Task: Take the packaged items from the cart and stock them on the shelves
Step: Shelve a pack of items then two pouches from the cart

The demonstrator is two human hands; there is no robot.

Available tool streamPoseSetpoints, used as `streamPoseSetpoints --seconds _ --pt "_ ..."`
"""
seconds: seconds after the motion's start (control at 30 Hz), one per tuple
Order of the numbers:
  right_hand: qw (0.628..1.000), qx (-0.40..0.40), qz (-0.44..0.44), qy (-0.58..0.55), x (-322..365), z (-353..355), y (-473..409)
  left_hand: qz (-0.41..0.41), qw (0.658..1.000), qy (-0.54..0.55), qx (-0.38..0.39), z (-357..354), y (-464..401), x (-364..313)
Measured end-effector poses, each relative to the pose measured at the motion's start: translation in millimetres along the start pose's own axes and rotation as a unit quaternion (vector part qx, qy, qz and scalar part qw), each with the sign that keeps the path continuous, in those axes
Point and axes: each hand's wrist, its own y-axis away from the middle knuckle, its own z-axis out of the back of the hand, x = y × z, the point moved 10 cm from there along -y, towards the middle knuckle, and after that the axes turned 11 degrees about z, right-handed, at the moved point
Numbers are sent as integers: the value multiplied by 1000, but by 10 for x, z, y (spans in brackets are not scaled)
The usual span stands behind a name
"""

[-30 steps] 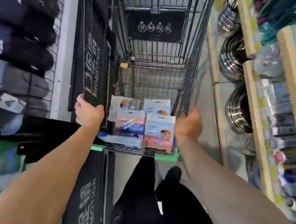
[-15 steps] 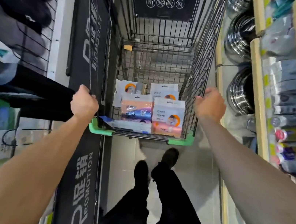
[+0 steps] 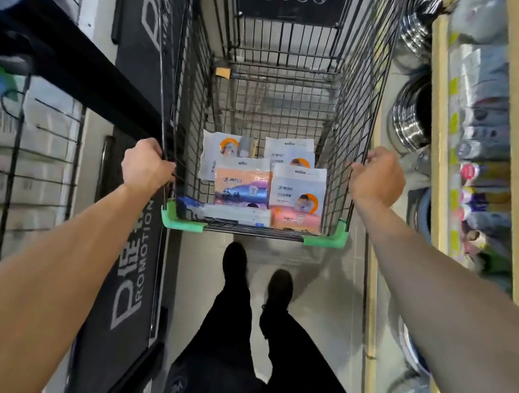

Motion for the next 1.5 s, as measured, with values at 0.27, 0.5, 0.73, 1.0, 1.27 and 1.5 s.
streamPoseSetpoints --seconds 0.27,0.5,0.73,1.0,1.27,1.5 --pt "1000 12 -24 9 -580 188 831 -3 999 -6 47 -137 978 638" --pt "1000 10 -19 16 -848 233 1452 -3 998 5 63 -166 1214 1175" --pt "992 -82 66 74 -701 389 1794 1 996 -89 26 -103 1447 1398" --pt "970 45 237 38 -295 -196 1888 -272 955 73 -97 -196 1886 536" --pt "951 285 113 42 -568 -1487 1782 -103 943 -197 250 -1904 1090 988" --pt "913 401 51 -60 -739 -2418 2115 -164 875 -392 232 -2238 806 1480"
